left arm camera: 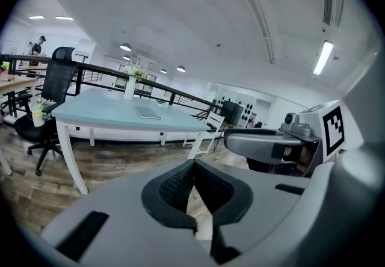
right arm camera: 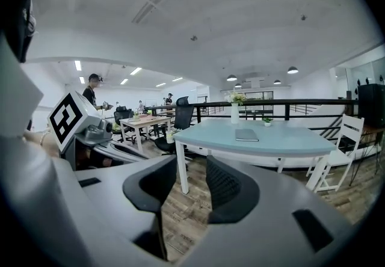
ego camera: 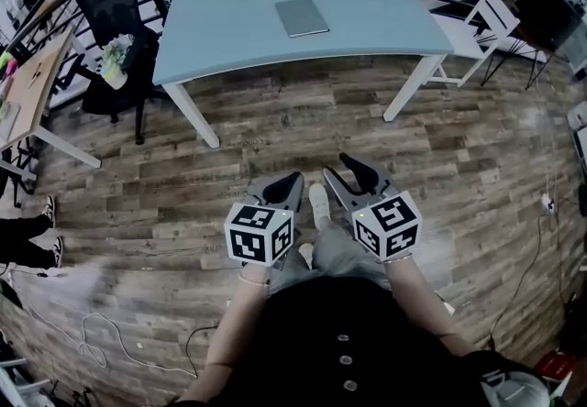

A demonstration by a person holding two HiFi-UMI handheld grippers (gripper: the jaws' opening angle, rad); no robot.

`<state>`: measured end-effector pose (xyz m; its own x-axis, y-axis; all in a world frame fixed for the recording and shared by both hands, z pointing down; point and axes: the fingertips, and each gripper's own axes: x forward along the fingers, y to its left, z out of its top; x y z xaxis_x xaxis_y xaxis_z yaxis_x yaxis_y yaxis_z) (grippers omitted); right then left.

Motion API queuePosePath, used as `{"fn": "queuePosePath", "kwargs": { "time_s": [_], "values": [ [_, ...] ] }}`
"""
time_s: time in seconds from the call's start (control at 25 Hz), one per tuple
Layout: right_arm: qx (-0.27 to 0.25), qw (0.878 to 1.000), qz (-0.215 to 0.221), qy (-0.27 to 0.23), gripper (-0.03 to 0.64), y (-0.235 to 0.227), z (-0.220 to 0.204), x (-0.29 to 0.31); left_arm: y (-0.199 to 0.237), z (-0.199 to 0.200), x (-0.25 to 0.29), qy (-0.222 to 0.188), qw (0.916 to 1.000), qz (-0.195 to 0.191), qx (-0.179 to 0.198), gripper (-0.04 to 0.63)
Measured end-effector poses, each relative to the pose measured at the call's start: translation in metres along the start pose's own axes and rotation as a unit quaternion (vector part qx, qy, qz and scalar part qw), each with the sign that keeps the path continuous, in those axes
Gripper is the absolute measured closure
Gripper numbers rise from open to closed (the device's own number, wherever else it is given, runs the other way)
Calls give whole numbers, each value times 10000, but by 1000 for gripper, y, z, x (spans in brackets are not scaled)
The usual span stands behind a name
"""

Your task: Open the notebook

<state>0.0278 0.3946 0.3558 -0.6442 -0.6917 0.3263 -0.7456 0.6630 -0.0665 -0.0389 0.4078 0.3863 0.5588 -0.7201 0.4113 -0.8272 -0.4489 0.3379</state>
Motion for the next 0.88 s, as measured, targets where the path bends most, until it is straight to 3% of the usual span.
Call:
{"fn": "queuePosePath", "kwargs": {
  "time_s": [0.48, 0.88],
  "values": [
    [-72, 9996, 242, 140, 468, -23, 6, 56, 46, 16, 26, 21, 9993, 327, -186, 578],
    [-51, 9985, 489, 232, 468, -77, 27, 131, 93, 58, 91, 128, 9986, 471, -224, 578]
  ]
}}
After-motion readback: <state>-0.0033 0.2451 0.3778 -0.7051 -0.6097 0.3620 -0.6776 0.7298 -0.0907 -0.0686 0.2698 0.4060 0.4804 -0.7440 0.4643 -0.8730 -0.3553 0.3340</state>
